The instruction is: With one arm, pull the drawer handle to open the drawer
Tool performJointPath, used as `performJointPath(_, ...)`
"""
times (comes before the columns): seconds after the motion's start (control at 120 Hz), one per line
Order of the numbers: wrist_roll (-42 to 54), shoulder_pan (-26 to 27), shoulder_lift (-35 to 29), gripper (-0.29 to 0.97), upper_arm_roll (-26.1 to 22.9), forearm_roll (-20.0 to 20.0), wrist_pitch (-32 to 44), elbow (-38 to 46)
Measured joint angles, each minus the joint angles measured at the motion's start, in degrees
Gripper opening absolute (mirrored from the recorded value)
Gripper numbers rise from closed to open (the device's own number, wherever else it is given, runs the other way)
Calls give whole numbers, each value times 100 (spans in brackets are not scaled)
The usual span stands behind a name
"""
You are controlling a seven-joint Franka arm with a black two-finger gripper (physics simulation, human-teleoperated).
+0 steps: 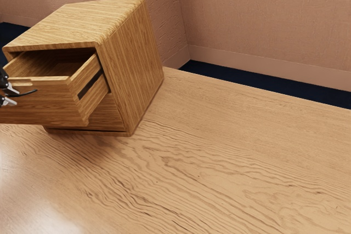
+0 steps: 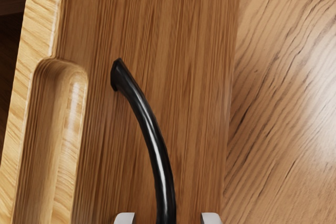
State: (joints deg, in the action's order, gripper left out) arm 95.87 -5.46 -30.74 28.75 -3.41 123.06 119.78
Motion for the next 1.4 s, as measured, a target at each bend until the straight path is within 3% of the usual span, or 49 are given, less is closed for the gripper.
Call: performJointPath(1.4, -96, -729, -1174, 5, -559, -137, -533, 773)
